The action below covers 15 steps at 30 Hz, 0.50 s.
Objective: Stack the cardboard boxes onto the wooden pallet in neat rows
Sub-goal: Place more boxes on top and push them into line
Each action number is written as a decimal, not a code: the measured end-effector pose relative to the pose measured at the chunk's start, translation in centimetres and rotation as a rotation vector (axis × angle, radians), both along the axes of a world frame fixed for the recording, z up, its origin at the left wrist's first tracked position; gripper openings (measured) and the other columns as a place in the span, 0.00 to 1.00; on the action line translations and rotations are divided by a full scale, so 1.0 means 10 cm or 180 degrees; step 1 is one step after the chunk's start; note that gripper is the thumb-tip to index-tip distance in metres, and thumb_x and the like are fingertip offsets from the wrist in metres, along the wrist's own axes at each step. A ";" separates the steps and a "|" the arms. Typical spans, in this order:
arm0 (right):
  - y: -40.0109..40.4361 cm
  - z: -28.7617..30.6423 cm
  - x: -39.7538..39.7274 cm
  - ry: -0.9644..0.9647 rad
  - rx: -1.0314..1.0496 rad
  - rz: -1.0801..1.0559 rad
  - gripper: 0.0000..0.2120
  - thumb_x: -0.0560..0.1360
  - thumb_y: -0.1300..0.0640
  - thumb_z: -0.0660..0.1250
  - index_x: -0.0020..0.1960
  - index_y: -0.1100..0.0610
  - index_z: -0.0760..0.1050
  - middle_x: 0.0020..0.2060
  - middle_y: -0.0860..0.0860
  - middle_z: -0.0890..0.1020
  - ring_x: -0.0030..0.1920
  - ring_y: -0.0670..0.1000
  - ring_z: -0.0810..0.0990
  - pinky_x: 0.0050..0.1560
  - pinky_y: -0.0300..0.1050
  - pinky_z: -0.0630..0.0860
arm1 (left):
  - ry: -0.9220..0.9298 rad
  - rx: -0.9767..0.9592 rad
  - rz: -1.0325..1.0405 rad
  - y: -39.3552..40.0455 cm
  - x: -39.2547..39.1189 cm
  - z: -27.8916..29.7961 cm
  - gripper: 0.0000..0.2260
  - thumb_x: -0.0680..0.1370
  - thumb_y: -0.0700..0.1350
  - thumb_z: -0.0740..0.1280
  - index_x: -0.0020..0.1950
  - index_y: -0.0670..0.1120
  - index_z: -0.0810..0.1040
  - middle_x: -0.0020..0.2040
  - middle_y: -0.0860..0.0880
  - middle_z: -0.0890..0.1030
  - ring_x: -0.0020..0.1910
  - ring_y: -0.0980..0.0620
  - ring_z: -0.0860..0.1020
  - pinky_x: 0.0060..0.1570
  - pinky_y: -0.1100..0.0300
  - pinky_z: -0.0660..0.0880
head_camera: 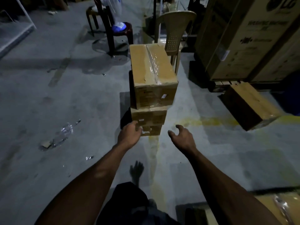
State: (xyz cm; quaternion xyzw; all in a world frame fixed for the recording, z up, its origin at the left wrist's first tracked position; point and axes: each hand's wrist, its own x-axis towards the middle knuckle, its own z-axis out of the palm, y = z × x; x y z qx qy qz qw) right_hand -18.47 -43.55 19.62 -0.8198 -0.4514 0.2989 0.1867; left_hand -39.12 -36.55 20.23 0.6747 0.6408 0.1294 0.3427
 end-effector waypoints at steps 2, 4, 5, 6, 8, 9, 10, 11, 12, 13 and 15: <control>0.45 0.09 0.17 0.0029 0.0088 -0.0059 0.31 0.78 0.41 0.64 0.76 0.55 0.66 0.71 0.58 0.73 0.70 0.62 0.72 0.67 0.58 0.71 | -0.0106 0.0031 0.0078 0.47 0.18 0.05 0.19 0.83 0.51 0.62 0.73 0.48 0.71 0.68 0.45 0.77 0.63 0.43 0.76 0.56 0.57 0.72; 0.91 0.15 0.32 0.0022 0.0179 -0.0108 0.30 0.78 0.41 0.64 0.75 0.55 0.67 0.71 0.58 0.73 0.70 0.62 0.72 0.67 0.57 0.72 | -0.0213 0.0084 0.0148 0.94 0.36 0.08 0.20 0.83 0.51 0.62 0.74 0.48 0.69 0.69 0.45 0.75 0.60 0.45 0.77 0.54 0.58 0.70; 1.15 0.17 0.38 0.0022 0.0218 -0.0141 0.30 0.78 0.42 0.64 0.75 0.55 0.67 0.71 0.58 0.74 0.69 0.62 0.72 0.67 0.57 0.72 | -0.0257 0.0110 0.0183 1.19 0.45 0.07 0.21 0.83 0.51 0.62 0.75 0.48 0.68 0.70 0.45 0.74 0.60 0.46 0.77 0.54 0.59 0.69; 1.40 0.18 0.45 0.0023 0.0266 -0.0167 0.29 0.79 0.42 0.64 0.74 0.55 0.68 0.70 0.58 0.74 0.69 0.62 0.72 0.66 0.57 0.72 | -0.0300 0.0136 0.0224 1.46 0.52 0.06 0.21 0.83 0.51 0.62 0.75 0.47 0.68 0.70 0.45 0.74 0.61 0.45 0.76 0.54 0.59 0.68; 1.92 0.19 0.57 0.0041 0.0350 -0.0197 0.27 0.79 0.42 0.65 0.73 0.56 0.69 0.68 0.57 0.76 0.67 0.61 0.74 0.65 0.55 0.72 | -0.0333 0.0200 0.0343 2.04 0.65 0.01 0.20 0.83 0.51 0.62 0.73 0.47 0.69 0.69 0.45 0.74 0.65 0.42 0.75 0.57 0.55 0.71; 2.19 0.18 0.64 0.0061 0.0370 -0.0210 0.27 0.79 0.43 0.65 0.72 0.56 0.70 0.67 0.57 0.77 0.66 0.61 0.75 0.64 0.55 0.73 | -0.0313 0.0211 0.0408 2.35 0.71 -0.03 0.21 0.82 0.52 0.62 0.74 0.47 0.68 0.70 0.44 0.73 0.66 0.41 0.74 0.59 0.53 0.71; 2.47 0.16 0.71 0.0069 0.0369 -0.0216 0.27 0.79 0.43 0.65 0.73 0.56 0.70 0.67 0.57 0.77 0.66 0.61 0.75 0.64 0.54 0.73 | -0.0290 0.0200 0.0490 2.64 0.76 -0.07 0.22 0.82 0.52 0.62 0.75 0.46 0.67 0.72 0.44 0.71 0.67 0.40 0.72 0.61 0.52 0.71; 2.76 0.13 0.78 0.0051 0.0336 -0.0220 0.28 0.79 0.43 0.65 0.74 0.56 0.68 0.68 0.58 0.76 0.67 0.61 0.74 0.65 0.55 0.73 | -0.0272 0.0194 0.0589 2.94 0.81 -0.11 0.23 0.82 0.51 0.62 0.76 0.45 0.65 0.72 0.43 0.70 0.68 0.40 0.71 0.61 0.53 0.70; 3.06 0.10 0.86 0.0018 0.0283 -0.0237 0.30 0.78 0.42 0.65 0.75 0.56 0.67 0.70 0.58 0.74 0.68 0.61 0.73 0.67 0.56 0.72 | -0.0265 0.0178 0.0698 3.23 0.86 -0.16 0.23 0.83 0.50 0.62 0.76 0.43 0.65 0.72 0.43 0.69 0.68 0.40 0.71 0.59 0.54 0.69; 3.35 0.07 0.93 -0.0006 0.0217 -0.0270 0.32 0.78 0.41 0.64 0.76 0.56 0.65 0.71 0.58 0.73 0.69 0.62 0.72 0.67 0.58 0.72 | -0.0293 0.0144 0.0828 3.51 0.90 -0.22 0.23 0.82 0.50 0.62 0.75 0.42 0.64 0.72 0.43 0.69 0.68 0.40 0.71 0.57 0.54 0.69; 3.89 0.00 1.07 -0.0006 0.0095 -0.0361 0.35 0.76 0.38 0.64 0.77 0.55 0.64 0.70 0.58 0.73 0.67 0.62 0.73 0.65 0.61 0.74 | -0.0408 -0.0017 0.1143 4.05 0.98 -0.31 0.26 0.81 0.50 0.63 0.76 0.42 0.63 0.74 0.43 0.68 0.68 0.40 0.71 0.60 0.52 0.70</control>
